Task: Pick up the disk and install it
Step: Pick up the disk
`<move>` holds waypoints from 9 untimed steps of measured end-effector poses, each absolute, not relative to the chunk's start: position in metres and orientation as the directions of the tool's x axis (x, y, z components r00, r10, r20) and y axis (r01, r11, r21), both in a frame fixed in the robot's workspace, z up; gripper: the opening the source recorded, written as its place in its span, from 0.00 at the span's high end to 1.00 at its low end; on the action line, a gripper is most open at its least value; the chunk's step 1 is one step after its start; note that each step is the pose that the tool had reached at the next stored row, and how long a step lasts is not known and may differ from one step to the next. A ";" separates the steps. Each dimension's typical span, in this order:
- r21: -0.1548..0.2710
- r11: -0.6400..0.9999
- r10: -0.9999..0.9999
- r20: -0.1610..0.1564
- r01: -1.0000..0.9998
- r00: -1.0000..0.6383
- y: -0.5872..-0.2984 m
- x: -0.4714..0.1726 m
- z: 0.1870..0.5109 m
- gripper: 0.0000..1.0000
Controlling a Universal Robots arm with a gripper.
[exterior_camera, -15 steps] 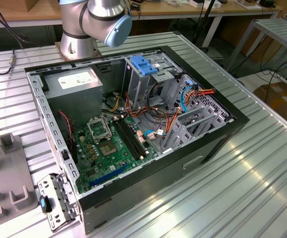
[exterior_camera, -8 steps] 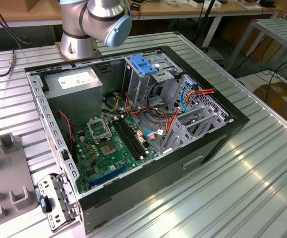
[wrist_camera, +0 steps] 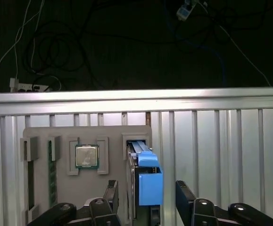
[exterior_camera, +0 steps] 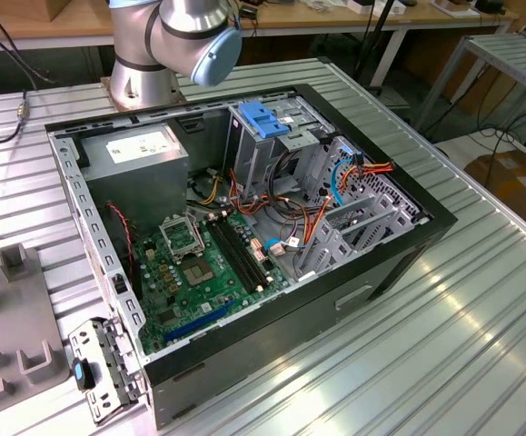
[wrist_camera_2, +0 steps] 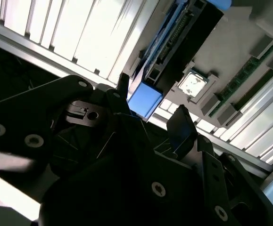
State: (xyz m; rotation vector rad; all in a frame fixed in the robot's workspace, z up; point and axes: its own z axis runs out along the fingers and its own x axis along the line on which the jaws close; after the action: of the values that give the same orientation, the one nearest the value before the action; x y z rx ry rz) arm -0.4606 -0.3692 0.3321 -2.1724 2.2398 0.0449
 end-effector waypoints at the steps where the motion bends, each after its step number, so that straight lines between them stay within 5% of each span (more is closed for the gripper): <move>1: 0.006 0.028 -0.999 -0.035 -1.000 -0.029 -0.369 -0.461 0.330 0.40; 9: 0.006 0.022 -0.999 -0.035 -1.000 -0.022 -0.369 -0.466 0.313 0.40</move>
State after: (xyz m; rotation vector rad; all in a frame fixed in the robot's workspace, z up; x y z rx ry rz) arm -0.4665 -0.3692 0.3132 -2.1819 2.2305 0.0451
